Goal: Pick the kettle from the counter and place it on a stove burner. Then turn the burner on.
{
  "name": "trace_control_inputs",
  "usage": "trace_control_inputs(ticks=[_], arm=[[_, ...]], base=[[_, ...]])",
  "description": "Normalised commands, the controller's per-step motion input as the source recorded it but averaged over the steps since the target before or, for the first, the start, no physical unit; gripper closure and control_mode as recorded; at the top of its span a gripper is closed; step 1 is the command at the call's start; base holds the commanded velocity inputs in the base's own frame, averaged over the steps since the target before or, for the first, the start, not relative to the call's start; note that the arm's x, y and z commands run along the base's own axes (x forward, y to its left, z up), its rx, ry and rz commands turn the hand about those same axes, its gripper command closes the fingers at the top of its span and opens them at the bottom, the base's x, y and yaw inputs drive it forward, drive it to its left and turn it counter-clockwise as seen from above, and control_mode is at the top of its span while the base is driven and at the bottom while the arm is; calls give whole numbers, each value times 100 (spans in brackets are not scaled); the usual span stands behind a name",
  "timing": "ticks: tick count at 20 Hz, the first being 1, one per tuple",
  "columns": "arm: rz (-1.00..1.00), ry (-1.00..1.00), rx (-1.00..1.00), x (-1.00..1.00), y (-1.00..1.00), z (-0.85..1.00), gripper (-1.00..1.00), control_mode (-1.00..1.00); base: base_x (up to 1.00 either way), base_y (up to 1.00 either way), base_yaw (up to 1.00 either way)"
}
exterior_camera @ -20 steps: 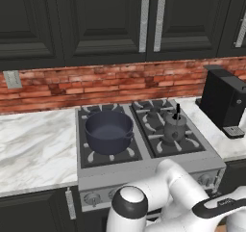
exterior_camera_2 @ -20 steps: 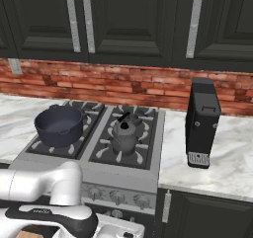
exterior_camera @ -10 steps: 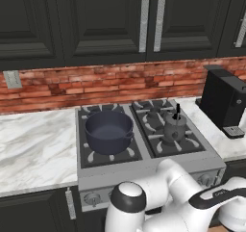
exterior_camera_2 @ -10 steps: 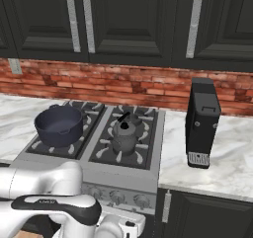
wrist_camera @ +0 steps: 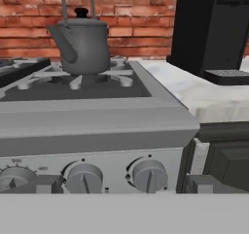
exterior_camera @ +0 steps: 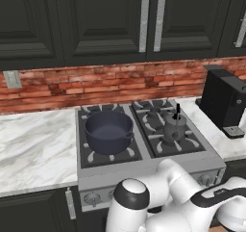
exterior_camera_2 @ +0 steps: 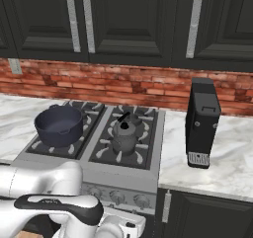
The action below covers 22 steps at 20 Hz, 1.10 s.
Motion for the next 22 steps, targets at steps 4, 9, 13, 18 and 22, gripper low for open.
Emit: trace_control_inputs(ticks=[4,9,13,18,22], arm=[[0,0,0,0,-3,-22,-100,-100],[0,0,0,1,-5,-3,-100,-100],[0,0,0,0,-3,0,-100,-100],[0,0,1,0,-15,0,-100,-100],[0,0,0,13,-1,0,-100,-100]], base=[[0,0,0],[0,0,0],[0,0,0],[0,0,0],[0,0,0]])
